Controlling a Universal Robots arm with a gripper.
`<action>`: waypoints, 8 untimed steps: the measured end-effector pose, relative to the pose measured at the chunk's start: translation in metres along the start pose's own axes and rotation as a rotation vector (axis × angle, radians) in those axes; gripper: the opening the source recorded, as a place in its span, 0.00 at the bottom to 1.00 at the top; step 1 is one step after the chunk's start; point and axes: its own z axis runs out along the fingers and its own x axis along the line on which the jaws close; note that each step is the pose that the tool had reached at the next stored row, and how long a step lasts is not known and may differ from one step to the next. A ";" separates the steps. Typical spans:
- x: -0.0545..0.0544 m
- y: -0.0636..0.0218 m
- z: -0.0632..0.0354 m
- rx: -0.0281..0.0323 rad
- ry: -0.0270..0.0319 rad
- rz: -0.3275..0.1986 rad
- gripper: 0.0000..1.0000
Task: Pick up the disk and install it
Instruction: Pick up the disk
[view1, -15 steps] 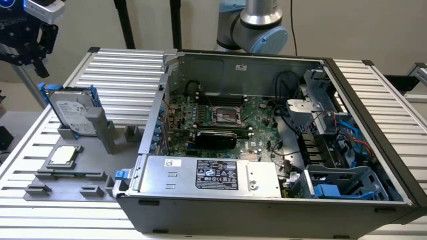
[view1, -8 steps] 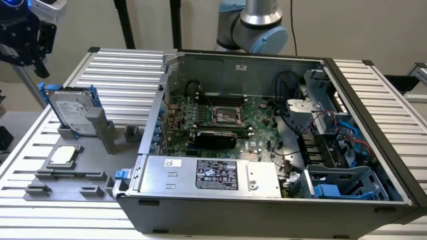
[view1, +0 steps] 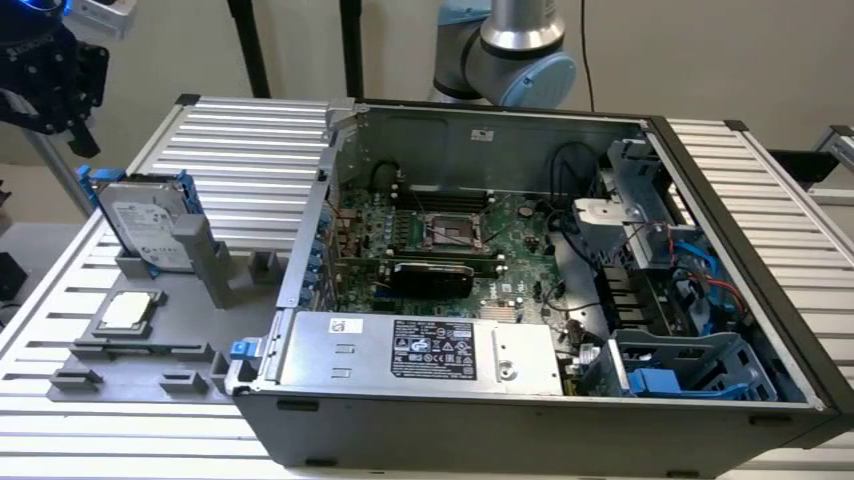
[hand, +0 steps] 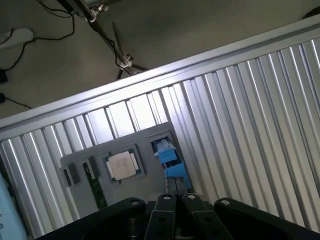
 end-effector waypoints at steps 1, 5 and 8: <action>0.000 -0.0001 0.0002 0.0000 0.0003 -0.016 0.00; 0.000 -0.0008 0.0007 -0.0008 0.0018 -0.078 0.00; 0.000 -0.0014 0.0012 -0.0012 0.0028 -0.121 0.00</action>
